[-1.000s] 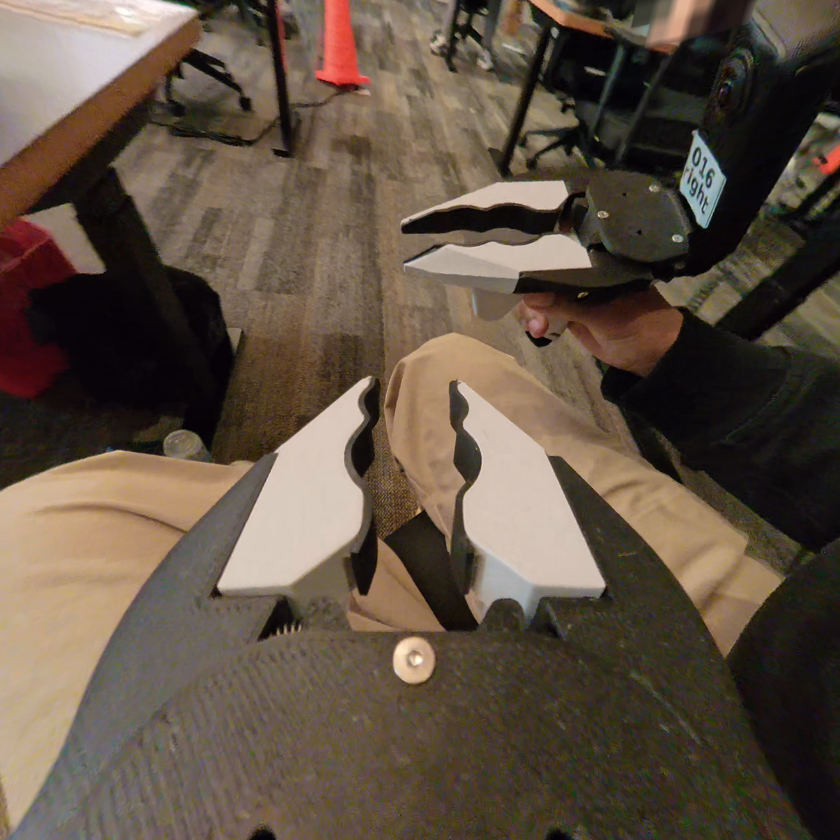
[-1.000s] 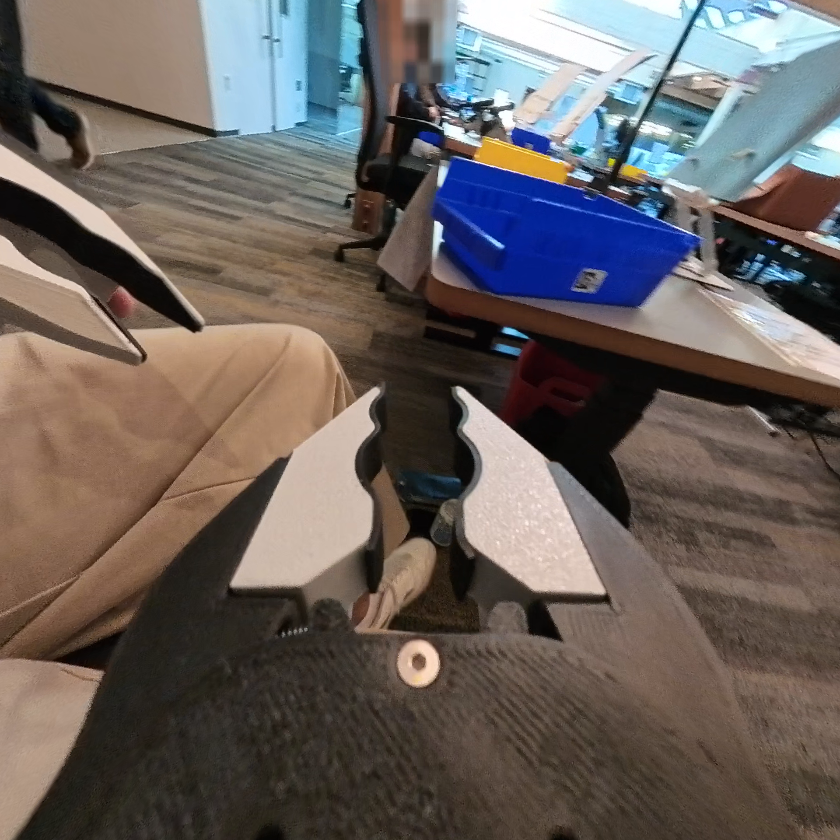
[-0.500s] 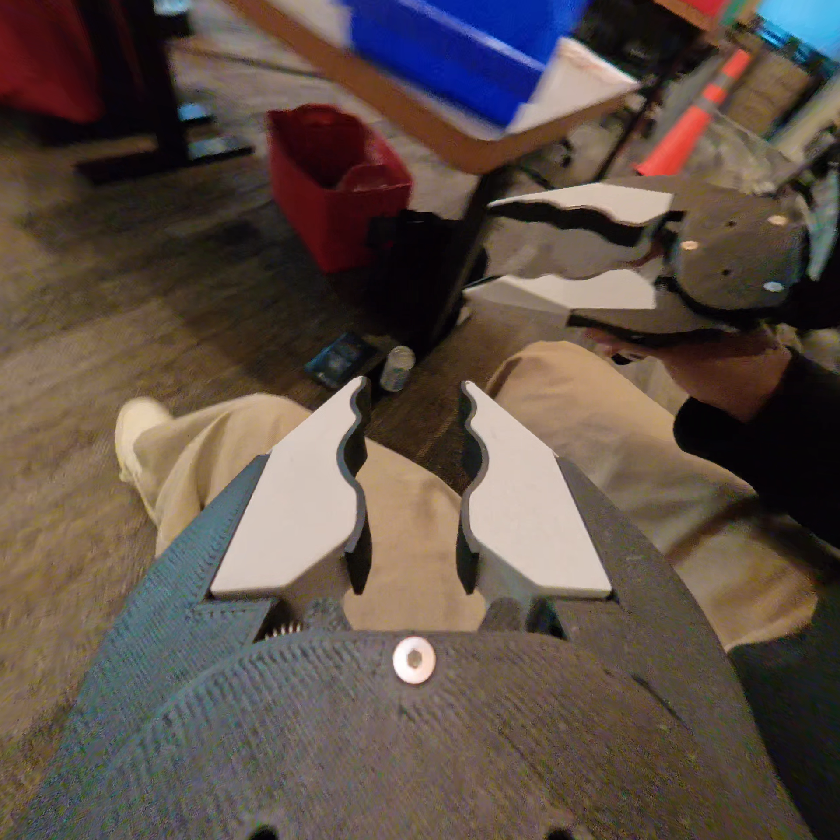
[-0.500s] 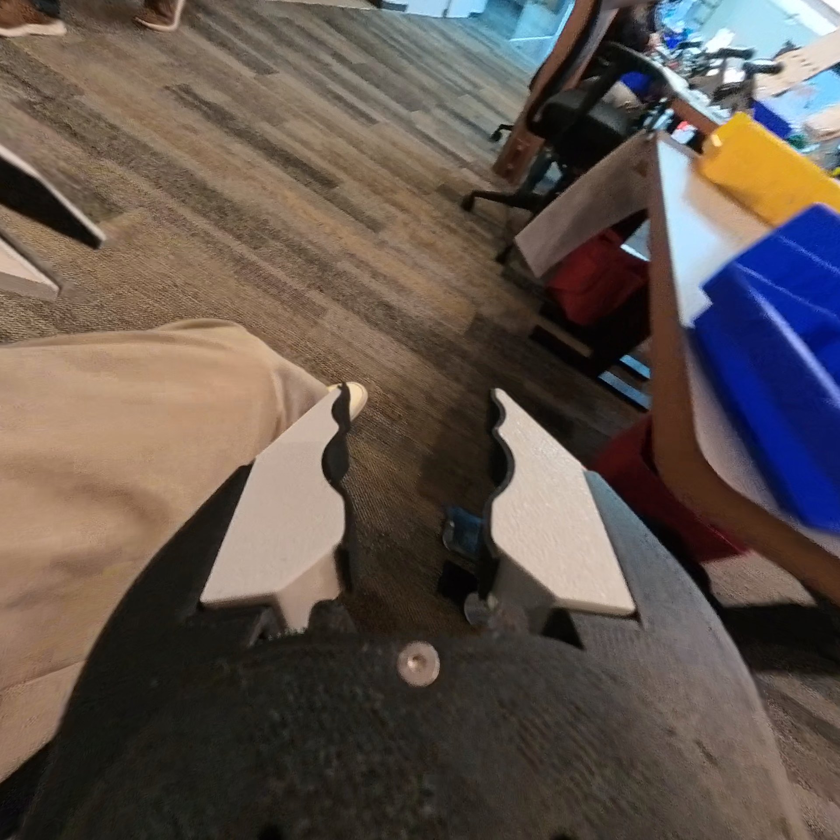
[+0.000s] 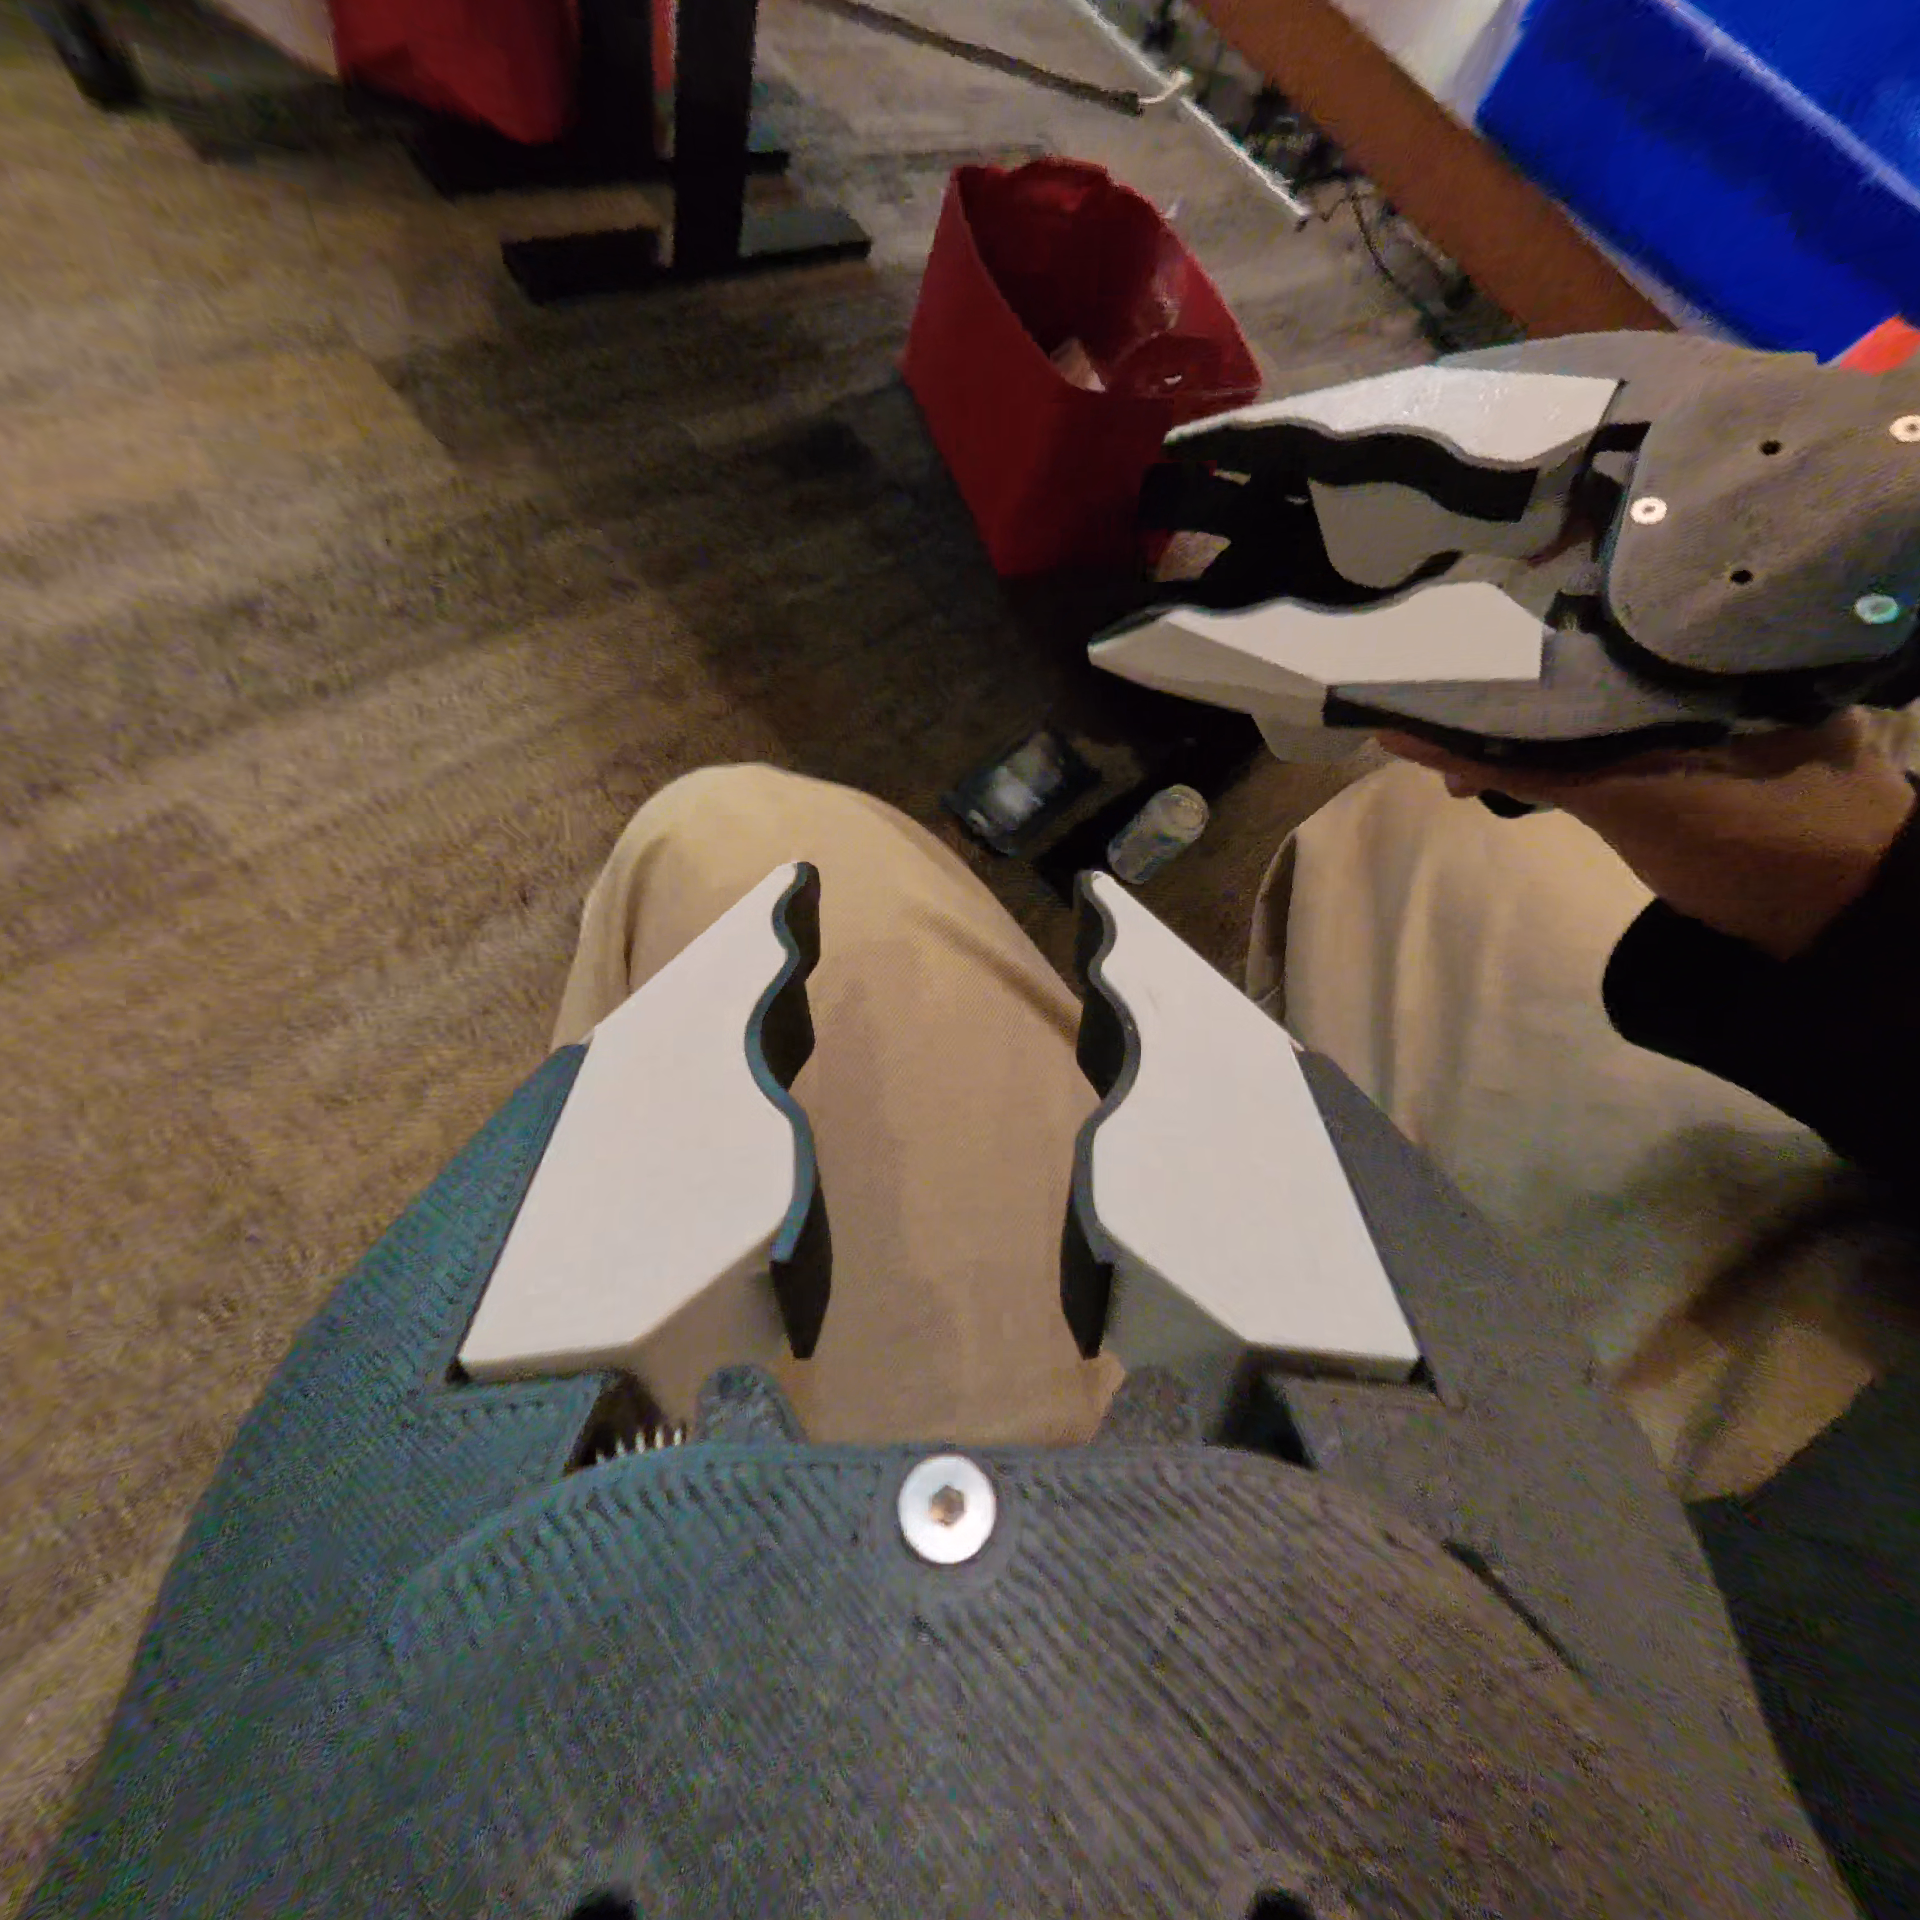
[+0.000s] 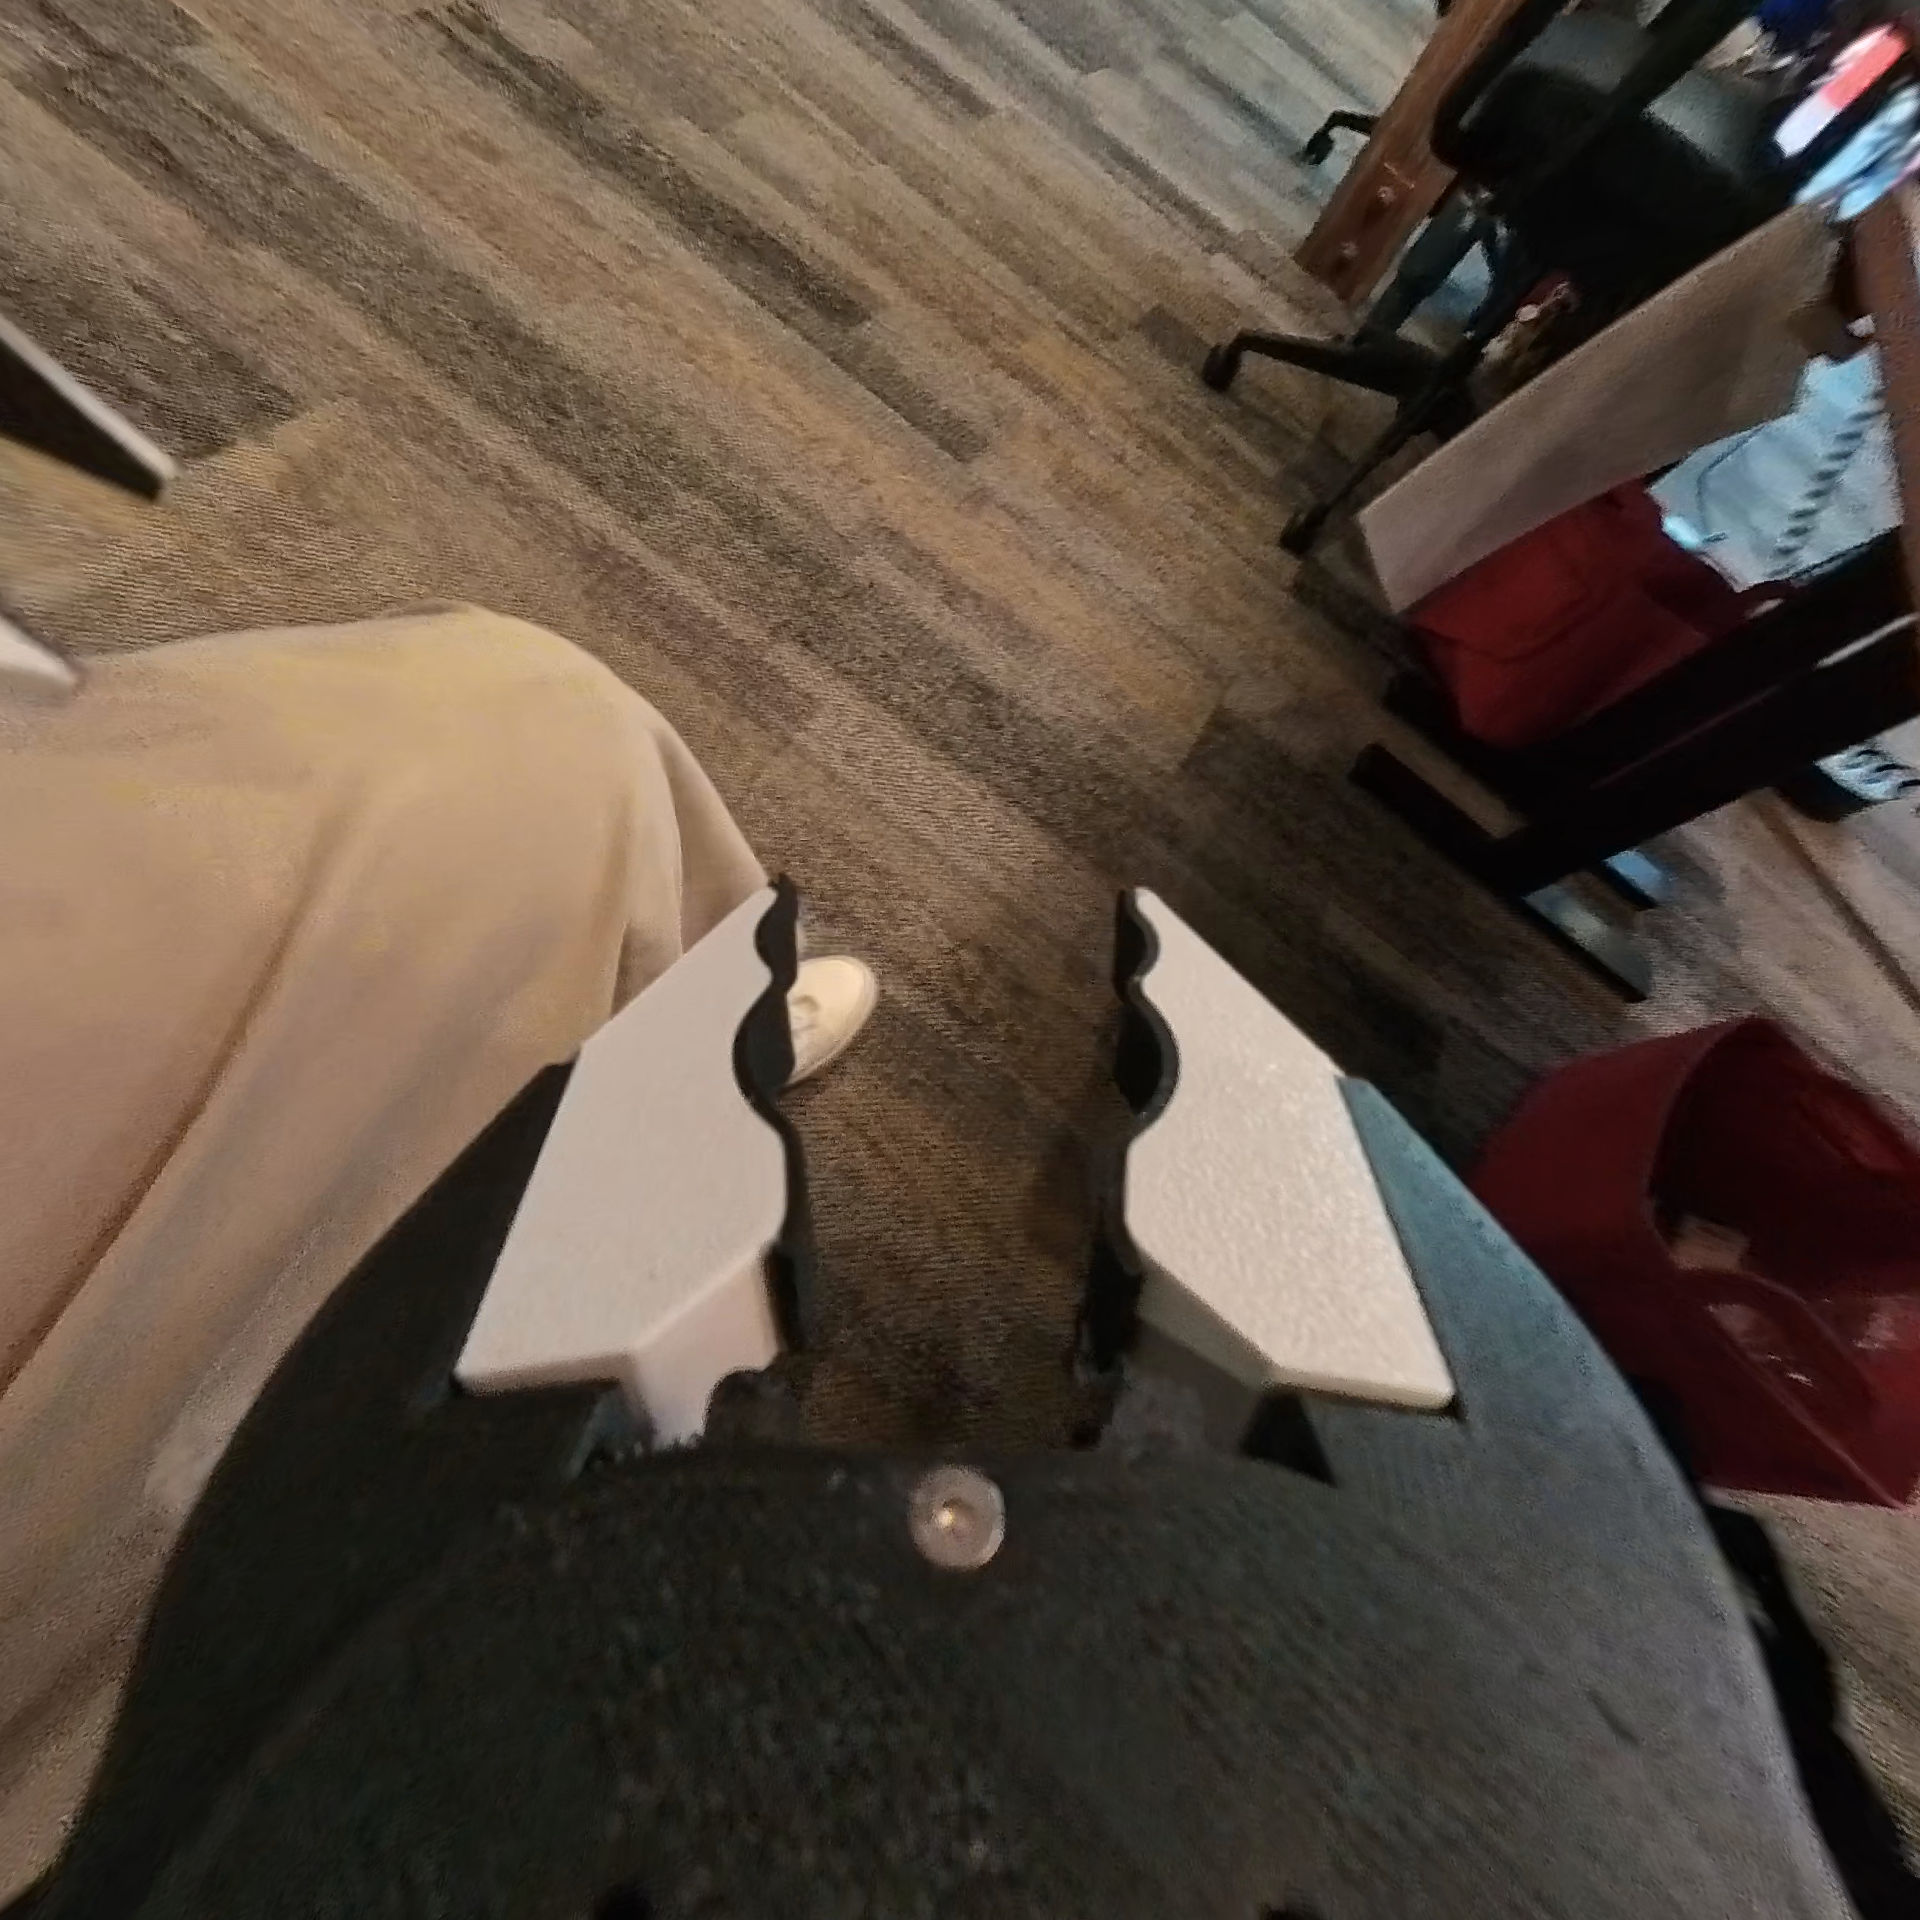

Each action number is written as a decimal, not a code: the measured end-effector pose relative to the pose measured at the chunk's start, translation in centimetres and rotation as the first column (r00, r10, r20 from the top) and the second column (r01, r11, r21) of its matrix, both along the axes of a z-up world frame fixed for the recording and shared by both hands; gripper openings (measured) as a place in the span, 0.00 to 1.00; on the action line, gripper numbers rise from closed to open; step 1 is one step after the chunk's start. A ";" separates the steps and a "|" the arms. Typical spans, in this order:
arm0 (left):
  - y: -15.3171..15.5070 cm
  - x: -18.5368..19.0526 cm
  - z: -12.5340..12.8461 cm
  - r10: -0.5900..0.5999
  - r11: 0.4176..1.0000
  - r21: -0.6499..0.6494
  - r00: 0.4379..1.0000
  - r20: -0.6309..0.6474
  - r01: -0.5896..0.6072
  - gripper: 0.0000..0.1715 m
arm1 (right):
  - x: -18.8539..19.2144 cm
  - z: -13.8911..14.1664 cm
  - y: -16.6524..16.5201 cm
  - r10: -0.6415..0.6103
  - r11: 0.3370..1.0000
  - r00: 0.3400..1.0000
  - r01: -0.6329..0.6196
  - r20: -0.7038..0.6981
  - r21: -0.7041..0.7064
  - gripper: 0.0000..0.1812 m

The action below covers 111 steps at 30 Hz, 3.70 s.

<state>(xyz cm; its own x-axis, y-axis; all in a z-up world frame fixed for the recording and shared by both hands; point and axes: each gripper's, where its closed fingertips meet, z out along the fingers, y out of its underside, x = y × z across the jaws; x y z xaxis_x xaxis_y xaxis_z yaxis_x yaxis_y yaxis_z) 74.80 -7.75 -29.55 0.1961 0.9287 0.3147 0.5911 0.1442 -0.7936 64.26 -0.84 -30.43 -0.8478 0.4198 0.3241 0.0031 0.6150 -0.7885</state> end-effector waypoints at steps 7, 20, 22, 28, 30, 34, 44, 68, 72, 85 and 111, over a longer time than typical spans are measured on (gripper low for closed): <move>-3.7 -7.6 3.0 -0.194 0.978 0.068 0.980 -0.052 0.198 0.26 | -1.0 7.3 -3.2 -0.131 0.988 0.990 0.127 -0.046 -0.083 0.33; -2.1 -12.5 5.0 -0.502 0.862 0.011 0.858 -0.111 0.506 0.26 | 2.0 10.9 -1.8 -0.423 0.896 0.903 0.404 -0.073 -0.187 0.33; -1.4 -12.4 5.5 -0.525 0.845 0.045 0.842 -0.123 0.533 0.26 | 2.6 12.1 -1.3 -0.453 0.882 0.886 0.429 -0.099 -0.195 0.34; 0.4 -11.7 7.6 -0.556 0.816 0.066 0.812 -0.177 0.574 0.26 | 5.9 15.0 -2.0 -0.480 0.856 0.871 0.438 -0.106 -0.274 0.35; 0.7 -11.4 8.0 -0.559 0.817 0.035 0.806 -0.192 0.575 0.26 | 7.6 15.0 -2.6 -0.465 0.860 0.880 0.424 -0.096 -0.283 0.36; 2.6 -9.7 8.8 -0.609 0.755 0.164 0.771 -0.187 0.635 0.26 | 10.2 14.5 -1.6 -0.496 0.859 0.855 0.457 -0.151 -0.231 0.34; 9.1 -7.5 8.4 -0.791 0.575 0.094 0.582 -0.188 0.813 0.28 | 12.9 18.7 6.9 -0.752 0.606 0.656 0.648 -0.067 -0.460 0.23; -9.3 -5.6 6.1 -0.784 0.613 0.010 0.609 -0.116 0.790 0.27 | 16.4 18.7 4.6 -0.912 0.307 0.408 0.755 0.048 -0.580 0.15; -14.9 -5.7 7.0 -0.714 0.684 0.072 0.687 -0.134 0.726 0.27 | 14.0 17.8 2.7 -0.896 0.296 0.431 0.757 0.105 -0.583 0.16; -31.7 -16.7 5.1 -0.200 0.974 0.047 0.937 -0.285 0.222 0.15 | -4.0 5.5 1.0 -0.861 0.501 0.507 0.832 -0.037 -0.239 0.27; -9.5 -29.9 11.3 -0.740 0.667 -0.282 0.658 -0.142 0.690 0.44 | -17.4 9.4 3.6 -0.880 0.454 0.474 0.819 -0.030 -0.352 0.50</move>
<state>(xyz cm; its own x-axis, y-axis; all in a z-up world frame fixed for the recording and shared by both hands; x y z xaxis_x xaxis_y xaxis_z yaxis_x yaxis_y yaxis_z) 44.85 -17.23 -18.23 0.8648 0.5021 0.0091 0.2477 -0.4107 -0.8775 46.87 2.80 -20.98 0.0463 0.9824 0.1809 0.2498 0.1640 -0.9543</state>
